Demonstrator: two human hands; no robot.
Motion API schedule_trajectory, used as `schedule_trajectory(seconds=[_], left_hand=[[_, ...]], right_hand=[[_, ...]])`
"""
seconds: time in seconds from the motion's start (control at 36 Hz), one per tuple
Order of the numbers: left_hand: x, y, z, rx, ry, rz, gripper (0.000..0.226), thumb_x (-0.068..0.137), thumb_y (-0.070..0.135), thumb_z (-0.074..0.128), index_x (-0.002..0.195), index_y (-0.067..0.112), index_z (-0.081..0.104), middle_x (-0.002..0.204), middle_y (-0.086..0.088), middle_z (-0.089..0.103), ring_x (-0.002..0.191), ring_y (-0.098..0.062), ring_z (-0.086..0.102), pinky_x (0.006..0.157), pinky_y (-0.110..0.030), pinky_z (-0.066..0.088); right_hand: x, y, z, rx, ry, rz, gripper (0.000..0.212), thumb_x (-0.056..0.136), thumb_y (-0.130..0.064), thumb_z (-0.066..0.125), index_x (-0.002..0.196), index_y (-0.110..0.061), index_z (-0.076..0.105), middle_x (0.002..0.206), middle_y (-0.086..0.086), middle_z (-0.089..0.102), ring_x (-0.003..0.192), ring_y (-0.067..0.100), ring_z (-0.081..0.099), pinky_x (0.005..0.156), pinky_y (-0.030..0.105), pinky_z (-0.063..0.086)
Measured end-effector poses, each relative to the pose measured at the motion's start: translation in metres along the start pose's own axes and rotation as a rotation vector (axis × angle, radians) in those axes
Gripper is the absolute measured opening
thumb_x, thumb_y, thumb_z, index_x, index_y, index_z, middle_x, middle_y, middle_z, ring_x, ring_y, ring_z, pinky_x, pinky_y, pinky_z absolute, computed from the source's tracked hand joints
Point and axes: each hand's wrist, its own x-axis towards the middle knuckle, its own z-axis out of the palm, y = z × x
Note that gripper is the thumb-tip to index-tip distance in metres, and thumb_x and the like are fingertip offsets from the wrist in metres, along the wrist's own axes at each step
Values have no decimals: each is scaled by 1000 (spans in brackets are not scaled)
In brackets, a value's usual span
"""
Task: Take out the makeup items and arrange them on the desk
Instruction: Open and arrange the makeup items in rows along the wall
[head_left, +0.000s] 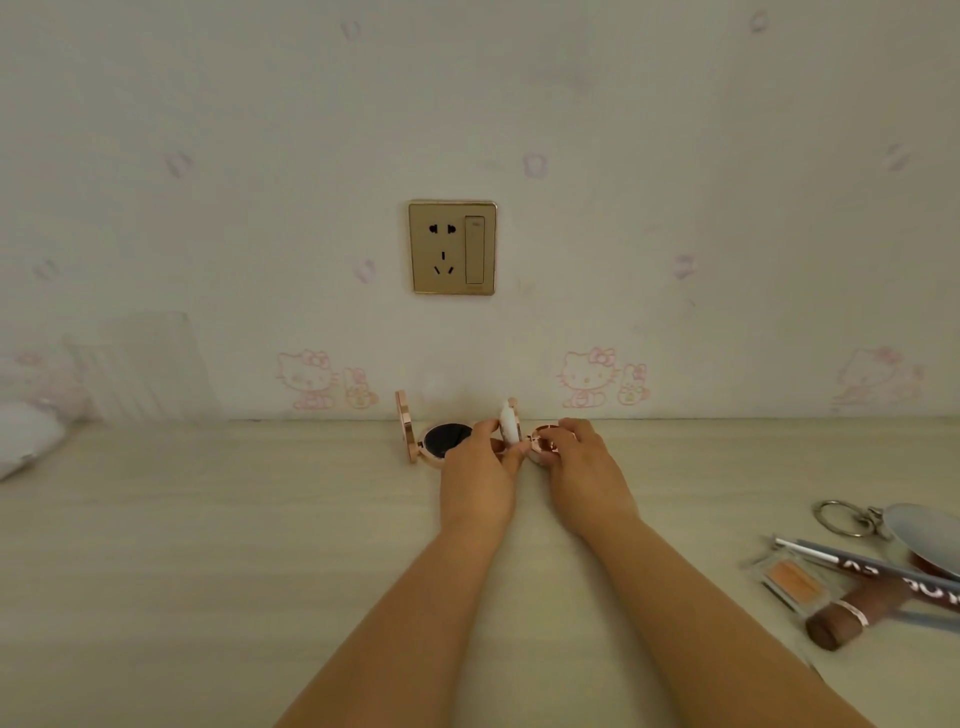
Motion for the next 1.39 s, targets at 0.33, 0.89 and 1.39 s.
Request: schedule_trajectory(seconds=[0.33,0.89,1.39], left_hand=[[1,0,1,20,35,-18,36,91,30,58,124,15,55,102,-1,69,95,-16,62,74,-24,41],[-14,4,-6,16,106,-114,34,92,28,57,120,11,50,102,-3,66,92,-20,61,72,-25,40],[-155,111,31,132,-195,248,10,88,24,57,94,24,66,89,10,65,80,-9,59,74,-26,48]], right_hand=[[0,-3,-1,-148,79,2,31,99,-28,43,128,-26,54,127,5,40,113,24,39,90,27,36],[-19,-11,-7,-73,117,75,41,93,-2,41,132,-12,47,135,8,37,115,27,47,88,31,40],[-184,44,-141,20,337,217,20,91,-12,50,103,-11,66,105,8,62,102,24,53,82,31,41]])
